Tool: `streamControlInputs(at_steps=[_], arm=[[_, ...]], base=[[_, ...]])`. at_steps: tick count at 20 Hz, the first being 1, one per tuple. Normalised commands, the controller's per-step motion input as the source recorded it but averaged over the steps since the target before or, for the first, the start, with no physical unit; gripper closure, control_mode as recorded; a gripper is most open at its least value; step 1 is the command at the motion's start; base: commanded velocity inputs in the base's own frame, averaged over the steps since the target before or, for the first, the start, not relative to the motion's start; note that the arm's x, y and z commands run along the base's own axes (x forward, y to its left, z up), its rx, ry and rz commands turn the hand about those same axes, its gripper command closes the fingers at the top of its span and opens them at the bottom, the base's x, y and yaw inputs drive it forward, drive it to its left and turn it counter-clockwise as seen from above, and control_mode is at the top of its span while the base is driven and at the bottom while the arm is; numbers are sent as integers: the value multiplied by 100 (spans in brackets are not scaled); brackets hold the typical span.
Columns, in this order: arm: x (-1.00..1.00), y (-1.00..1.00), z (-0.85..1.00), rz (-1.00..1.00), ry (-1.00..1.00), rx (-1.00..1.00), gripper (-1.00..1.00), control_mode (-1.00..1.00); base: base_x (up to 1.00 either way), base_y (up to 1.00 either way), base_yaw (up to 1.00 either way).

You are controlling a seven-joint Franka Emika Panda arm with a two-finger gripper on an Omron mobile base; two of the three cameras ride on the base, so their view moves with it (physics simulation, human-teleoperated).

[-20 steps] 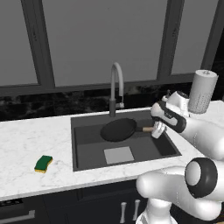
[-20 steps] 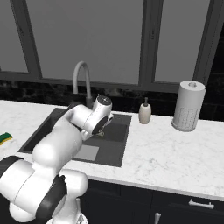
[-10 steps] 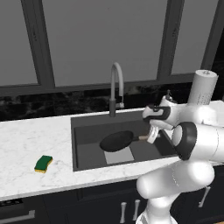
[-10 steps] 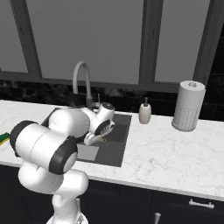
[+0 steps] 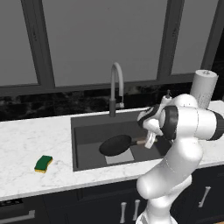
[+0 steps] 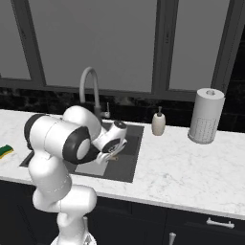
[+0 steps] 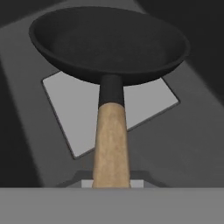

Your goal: Pick the pan and sponge and place them into the sink. Then turn on the water.

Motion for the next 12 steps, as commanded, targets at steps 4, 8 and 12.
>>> streamControlInputs(at_steps=[4,8,12], arm=[[39,1,-35,0,-12,-1,100,-100],[40,6,-42,0,-7,-5,100,-100],[36,7,-49,0,-4,-10,100,-100]], base=[[0,0,0],[0,0,0],[0,0,0]])
